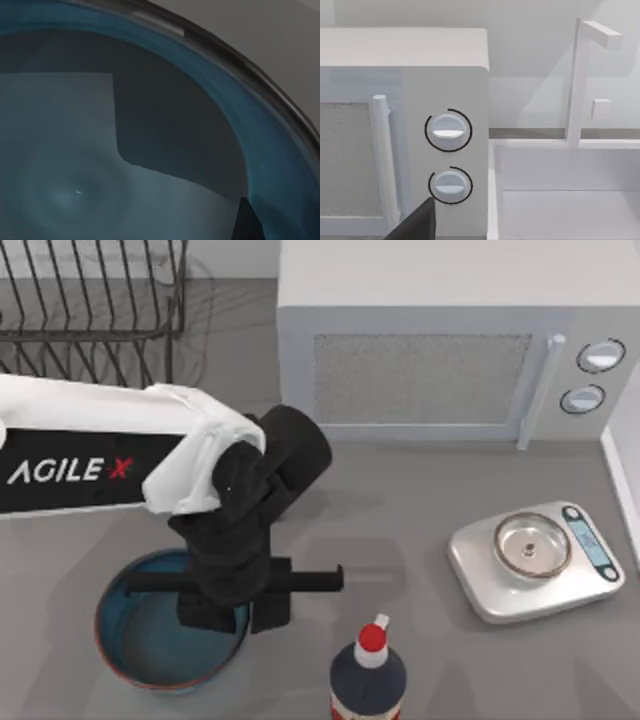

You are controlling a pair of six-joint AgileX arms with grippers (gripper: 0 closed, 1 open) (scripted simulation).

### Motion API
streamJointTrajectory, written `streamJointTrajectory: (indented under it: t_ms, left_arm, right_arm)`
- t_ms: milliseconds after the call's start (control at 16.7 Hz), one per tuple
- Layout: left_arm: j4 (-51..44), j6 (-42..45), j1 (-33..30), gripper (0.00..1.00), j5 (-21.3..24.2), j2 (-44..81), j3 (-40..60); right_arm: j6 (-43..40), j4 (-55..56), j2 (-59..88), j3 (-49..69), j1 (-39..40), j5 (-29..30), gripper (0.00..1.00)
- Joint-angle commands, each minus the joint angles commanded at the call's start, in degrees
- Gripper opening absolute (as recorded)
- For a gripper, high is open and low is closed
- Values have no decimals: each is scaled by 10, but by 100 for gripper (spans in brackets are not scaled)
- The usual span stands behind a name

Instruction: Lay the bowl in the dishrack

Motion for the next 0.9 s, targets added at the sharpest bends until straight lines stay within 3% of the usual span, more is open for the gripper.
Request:
streamJointTrajectory:
  t_ms: [420, 900]
  left_arm:
    - [-41, -3, -2, 0, 0, -2, 40]
    - [-353, -9, -6, 0, 0, -29, 300]
  right_arm:
    - [0, 0, 0, 0, 0, 0, 100]
    - [0, 0, 0, 0, 0, 0, 100]
